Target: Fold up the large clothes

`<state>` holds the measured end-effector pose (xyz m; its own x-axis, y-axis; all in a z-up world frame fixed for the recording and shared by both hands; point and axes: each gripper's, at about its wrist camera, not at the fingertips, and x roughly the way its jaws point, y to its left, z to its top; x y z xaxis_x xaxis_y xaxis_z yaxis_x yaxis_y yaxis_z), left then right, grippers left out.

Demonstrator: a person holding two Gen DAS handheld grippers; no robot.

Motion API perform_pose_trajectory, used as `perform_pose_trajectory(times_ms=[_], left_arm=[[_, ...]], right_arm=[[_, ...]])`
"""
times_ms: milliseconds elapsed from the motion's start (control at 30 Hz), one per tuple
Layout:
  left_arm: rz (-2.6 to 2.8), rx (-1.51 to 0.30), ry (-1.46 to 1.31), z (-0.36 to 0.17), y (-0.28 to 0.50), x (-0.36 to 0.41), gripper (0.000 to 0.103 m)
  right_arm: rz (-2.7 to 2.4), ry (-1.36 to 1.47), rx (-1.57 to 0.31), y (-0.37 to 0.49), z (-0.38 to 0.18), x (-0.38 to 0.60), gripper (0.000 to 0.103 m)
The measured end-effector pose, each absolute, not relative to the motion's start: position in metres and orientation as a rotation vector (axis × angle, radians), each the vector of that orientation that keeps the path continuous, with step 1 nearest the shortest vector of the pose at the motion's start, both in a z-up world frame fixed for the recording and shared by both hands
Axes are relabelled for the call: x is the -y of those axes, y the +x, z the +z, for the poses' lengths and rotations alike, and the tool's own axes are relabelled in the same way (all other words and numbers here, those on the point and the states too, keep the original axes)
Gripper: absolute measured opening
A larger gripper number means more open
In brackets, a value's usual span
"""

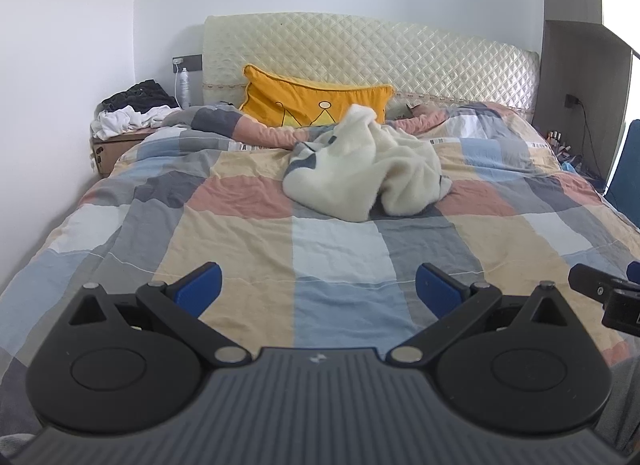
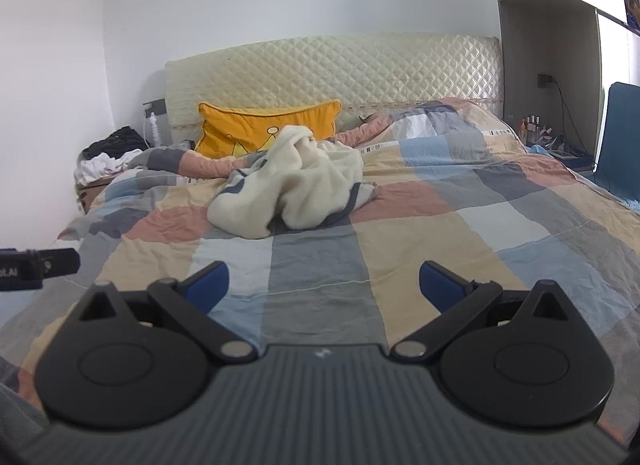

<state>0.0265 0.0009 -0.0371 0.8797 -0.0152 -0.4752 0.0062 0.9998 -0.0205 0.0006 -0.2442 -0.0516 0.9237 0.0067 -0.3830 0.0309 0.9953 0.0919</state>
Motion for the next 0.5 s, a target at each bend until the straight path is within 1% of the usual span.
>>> perform_pose_trajectory(times_ms=[300, 500], left_arm=[[-0.016, -0.506, -0.018, -0.053, 0.04, 0.004, 0.103], [-0.009, -0.525, -0.022, -0.074, 0.065, 0.0, 0.103]], right_arm=[[-0.01, 0.119, -0.409, 0.012, -0.062, 0.247, 0.103], [-0.008, 0.15, -0.421, 0.031, -0.074, 0.253, 0.103]])
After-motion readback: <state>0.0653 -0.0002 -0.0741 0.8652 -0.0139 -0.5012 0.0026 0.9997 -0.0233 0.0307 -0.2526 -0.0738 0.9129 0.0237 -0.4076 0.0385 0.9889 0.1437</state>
